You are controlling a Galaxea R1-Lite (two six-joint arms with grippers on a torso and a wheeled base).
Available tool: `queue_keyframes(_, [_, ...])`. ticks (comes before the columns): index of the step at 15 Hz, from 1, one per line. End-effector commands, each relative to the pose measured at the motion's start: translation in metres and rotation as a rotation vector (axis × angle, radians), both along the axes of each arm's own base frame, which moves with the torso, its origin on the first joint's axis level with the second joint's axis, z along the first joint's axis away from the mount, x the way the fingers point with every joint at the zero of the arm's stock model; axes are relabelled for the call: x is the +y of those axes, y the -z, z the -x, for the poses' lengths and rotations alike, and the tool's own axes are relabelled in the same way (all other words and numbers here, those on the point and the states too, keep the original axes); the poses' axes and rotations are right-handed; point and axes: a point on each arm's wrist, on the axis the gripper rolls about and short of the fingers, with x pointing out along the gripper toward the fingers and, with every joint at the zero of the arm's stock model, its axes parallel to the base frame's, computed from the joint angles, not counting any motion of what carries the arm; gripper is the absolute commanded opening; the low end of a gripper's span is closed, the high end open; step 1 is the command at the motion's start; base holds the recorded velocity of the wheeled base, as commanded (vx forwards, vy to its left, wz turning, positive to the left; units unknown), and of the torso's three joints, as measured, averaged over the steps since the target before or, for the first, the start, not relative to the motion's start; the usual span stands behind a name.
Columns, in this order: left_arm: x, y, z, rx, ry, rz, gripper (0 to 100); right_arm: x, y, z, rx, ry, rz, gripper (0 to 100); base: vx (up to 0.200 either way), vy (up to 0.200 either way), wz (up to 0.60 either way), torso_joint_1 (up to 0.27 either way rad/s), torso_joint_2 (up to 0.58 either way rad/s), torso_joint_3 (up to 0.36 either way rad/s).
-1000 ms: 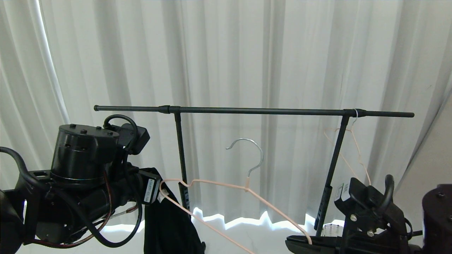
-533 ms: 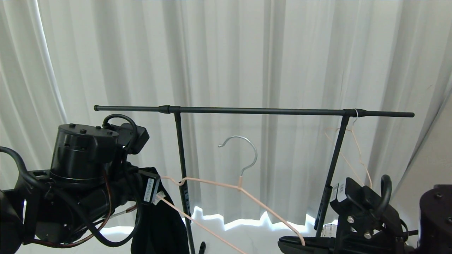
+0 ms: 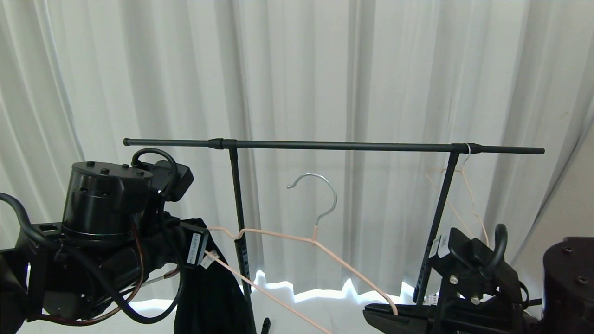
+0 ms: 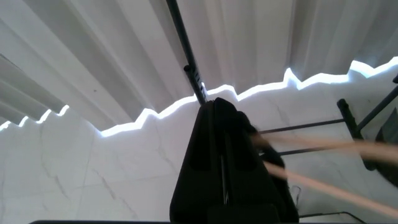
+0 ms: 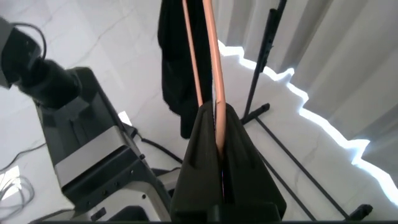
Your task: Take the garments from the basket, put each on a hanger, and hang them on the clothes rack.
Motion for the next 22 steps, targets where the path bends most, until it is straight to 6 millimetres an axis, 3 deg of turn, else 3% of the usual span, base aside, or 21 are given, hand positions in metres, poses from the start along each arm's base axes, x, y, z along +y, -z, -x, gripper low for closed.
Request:
queue_keyframes(1, [0.001,-0.002,0.002,-0.009,0.001,0.004,0,0.003,0.003,-0.003,0.005,0.006,0.015,0,0.0,0.0,0.0,0.0,0.0,0.0])
queue_keyframes(8, [-0.01,-0.015,0.021,-0.059,0.082,0.048,0,0.026,0.007,-0.011,0.007,-0.011,0.016,0,0.0,0.0,0.0,0.0,0.0,0.0])
queue_keyframes(13, [-0.027,-0.033,0.048,-0.113,0.202,0.151,0,0.051,0.017,-0.013,0.012,-0.043,0.012,0,0.0,0.0,0.0,0.0,0.0,0.0])
queue_keyframes(22, [-0.051,-0.06,0.065,-0.19,0.321,0.207,0,0.073,0.021,-0.02,0.033,-0.04,0.003,0,0.0,0.0,0.0,0.0,0.0,0.0])
